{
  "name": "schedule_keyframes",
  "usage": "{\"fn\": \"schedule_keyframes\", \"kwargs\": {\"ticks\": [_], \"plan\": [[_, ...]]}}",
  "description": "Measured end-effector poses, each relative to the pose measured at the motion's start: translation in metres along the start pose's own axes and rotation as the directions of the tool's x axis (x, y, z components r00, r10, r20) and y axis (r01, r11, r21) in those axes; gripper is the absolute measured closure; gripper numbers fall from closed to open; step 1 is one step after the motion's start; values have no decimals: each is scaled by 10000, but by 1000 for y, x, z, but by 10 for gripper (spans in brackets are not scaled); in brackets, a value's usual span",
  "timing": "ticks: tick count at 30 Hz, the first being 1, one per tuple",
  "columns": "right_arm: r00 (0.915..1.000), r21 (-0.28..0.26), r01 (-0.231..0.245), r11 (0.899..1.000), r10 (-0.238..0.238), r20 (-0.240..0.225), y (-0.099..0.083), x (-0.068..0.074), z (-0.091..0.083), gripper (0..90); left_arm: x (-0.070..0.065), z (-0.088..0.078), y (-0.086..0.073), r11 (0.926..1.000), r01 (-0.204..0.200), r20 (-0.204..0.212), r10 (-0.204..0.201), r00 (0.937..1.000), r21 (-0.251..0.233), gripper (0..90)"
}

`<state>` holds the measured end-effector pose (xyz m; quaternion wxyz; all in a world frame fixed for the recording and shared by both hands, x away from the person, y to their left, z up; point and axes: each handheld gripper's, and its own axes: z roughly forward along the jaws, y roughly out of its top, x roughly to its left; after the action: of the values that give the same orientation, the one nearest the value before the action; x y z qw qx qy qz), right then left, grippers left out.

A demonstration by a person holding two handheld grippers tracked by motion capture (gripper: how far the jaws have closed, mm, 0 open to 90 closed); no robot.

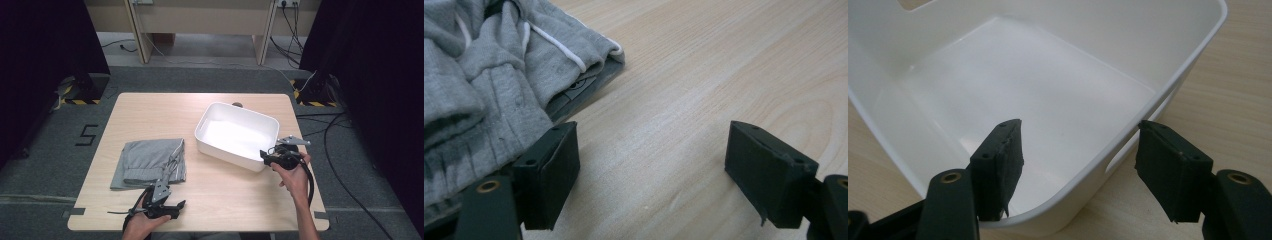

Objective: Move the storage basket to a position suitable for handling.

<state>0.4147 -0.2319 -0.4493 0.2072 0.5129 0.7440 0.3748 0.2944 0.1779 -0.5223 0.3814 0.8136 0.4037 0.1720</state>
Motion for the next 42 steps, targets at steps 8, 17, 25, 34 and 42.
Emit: {"fn": "schedule_keyframes", "kwargs": {"ticks": [8, 17, 25, 34, 42], "plan": [[9991, 146, 410, 9991, -411, 49, 1, -6, 1, 454, 0, 0, 0, 10000, 3, -1, -3, 10000, -1, 209], [9983, 108, 521, 9986, -518, -258, -2, -15, -4, 562, 0, 0, 0, 10000, 4, 0, -4, 10000, -1, 209], [9966, 125, 767, 9970, -763, -305, -7, -24, -12, 579, 0, 0, 0, 10000, 2, 6, -2, 10000, 3, 209], [9954, 98, 910, 9958, -906, -318, -13, -38, -21, 610, 0, 0, 0, 10000, 1, 8, -1, 10000, 5, 209], [9951, 81, 936, 9956, -933, -318, -19, -47, -31, 617, 0, 0, 0, 10000, 2, 11, -2, 10000, 5, 209]]}}
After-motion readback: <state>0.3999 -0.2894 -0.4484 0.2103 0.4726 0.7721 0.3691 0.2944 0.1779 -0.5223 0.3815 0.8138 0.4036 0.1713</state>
